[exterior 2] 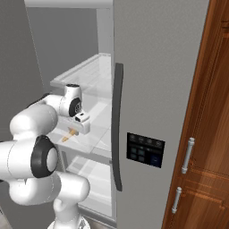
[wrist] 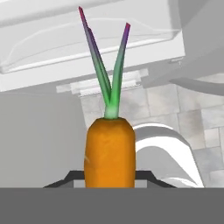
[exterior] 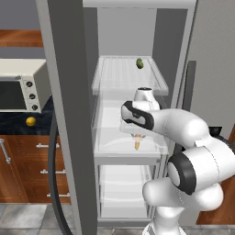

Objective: Place the carrot and lemon inside the fridge drawer. Close the drawer after placing the vegetables.

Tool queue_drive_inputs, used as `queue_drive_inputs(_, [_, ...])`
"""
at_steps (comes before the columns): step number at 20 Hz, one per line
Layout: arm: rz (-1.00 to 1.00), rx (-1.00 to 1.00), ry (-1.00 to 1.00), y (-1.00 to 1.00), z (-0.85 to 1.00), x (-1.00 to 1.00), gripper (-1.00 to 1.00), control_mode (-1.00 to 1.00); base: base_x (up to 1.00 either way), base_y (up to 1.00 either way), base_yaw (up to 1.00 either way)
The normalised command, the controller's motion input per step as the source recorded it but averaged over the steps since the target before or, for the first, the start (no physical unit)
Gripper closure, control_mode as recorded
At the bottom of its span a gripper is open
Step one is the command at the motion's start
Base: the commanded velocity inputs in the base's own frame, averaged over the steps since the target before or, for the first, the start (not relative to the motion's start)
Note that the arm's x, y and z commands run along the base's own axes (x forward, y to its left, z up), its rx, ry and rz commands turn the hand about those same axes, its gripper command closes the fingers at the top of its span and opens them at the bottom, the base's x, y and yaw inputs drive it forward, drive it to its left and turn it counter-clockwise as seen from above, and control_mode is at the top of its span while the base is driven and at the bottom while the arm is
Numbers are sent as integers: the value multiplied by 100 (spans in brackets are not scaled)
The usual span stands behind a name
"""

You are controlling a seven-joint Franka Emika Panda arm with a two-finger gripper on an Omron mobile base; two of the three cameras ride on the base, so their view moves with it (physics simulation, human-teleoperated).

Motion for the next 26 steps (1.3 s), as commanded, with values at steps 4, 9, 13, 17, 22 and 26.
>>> queue_drive_inputs(4, [1,0,0,0,-7,-35,-100,-100,0,0,0])
queue_drive_inputs(9, [0,0,0,0,0,-1,-100,-100,0,0,0])
queue_drive_inputs(13, [0,0,0,-3,20,0,-100,-100,0,0,0])
queue_drive_inputs(17, [0,0,-1,0,84,-1,-100,-100,0,0,0])
queue_drive_inputs(22, [-1,0,-14,3,100,-44,-100,-100,0,0,0])
queue_drive_inputs(26, [0,0,-27,1,100,-69,-100,-100,0,0,0])
